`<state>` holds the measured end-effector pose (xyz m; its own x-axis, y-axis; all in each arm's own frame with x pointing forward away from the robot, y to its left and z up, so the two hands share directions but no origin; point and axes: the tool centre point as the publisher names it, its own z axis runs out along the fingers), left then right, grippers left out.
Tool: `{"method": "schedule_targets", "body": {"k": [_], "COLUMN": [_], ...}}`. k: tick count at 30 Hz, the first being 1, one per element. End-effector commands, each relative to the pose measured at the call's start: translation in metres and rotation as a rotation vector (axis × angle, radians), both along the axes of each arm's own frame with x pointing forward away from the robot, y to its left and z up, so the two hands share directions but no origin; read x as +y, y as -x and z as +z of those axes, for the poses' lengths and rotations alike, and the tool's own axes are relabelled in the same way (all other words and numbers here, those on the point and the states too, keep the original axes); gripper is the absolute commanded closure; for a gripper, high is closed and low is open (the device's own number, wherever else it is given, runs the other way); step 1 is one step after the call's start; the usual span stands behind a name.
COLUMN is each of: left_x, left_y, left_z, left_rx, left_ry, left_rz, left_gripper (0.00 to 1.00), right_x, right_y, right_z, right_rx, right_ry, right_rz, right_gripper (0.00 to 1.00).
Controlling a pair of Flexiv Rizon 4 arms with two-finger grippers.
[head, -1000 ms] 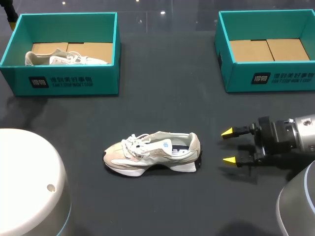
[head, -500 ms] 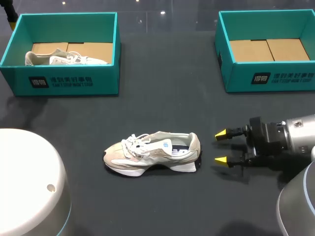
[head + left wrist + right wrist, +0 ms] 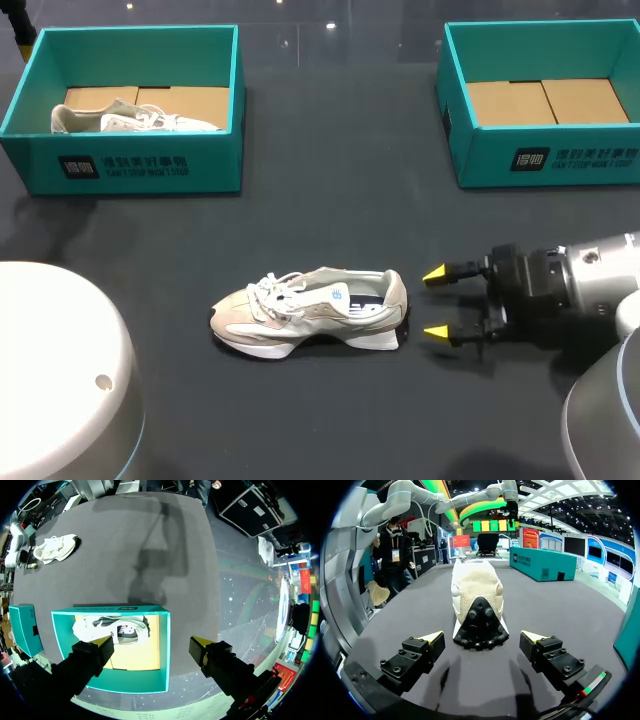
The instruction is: Take the shoe out of the shoebox, open the shoe tongue, remove and reinsert the insole, then place the shoe into the shoebox
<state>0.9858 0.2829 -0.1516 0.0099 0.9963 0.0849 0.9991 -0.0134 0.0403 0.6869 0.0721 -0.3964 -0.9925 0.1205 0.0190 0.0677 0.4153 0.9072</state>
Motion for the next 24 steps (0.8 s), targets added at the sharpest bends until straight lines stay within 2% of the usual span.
{"method": "schedule_targets", "body": {"k": [1,24], "left_x": [0.0,0.0], "left_y": [0.001,0.001], "left_z": [0.0,0.0], "left_rx": [-0.002,-0.002], "left_ry": [-0.002,-0.002], "left_rz": [-0.001,-0.001], "left_gripper": [0.0,0.0], "right_x": [0.019,0.051], "right_y": [-0.005,-0.009], "right_z": [-0.008,-0.01], "right_rx": [-0.015,-0.04], "right_ry": [0.002,-0.033], "right_rz": [0.011,0.061], "right_gripper": [0.0,0.0]}}
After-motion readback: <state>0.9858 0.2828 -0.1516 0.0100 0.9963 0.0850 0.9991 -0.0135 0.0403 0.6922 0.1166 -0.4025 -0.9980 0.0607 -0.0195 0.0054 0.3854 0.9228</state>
